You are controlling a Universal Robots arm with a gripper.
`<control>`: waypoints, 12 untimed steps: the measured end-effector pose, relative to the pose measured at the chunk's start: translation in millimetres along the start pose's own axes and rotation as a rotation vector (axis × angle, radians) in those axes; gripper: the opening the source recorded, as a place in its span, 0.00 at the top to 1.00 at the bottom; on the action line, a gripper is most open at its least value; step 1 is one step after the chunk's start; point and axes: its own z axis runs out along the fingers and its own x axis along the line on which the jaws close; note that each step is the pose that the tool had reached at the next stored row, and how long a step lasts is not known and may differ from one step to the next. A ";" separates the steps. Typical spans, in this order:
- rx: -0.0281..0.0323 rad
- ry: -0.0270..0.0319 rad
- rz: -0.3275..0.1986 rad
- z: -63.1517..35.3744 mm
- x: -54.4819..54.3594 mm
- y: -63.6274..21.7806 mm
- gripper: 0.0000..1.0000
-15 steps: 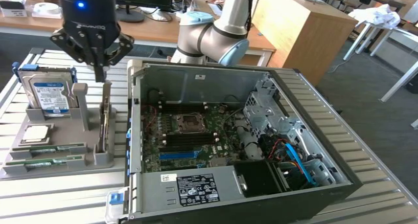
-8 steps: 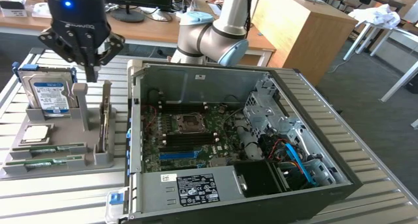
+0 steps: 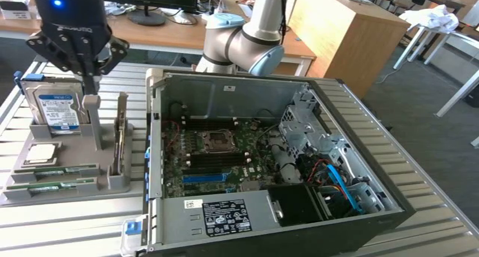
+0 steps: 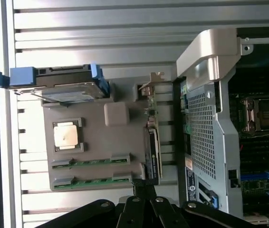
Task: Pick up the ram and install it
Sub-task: 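Reach for the ram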
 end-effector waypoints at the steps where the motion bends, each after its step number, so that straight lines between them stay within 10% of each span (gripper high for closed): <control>1: 0.0000 0.0000 0.000 0.4 6.0 -0.4 0.90; 12: 0.0000 0.0000 0.000 2.4 34.3 -2.3 0.90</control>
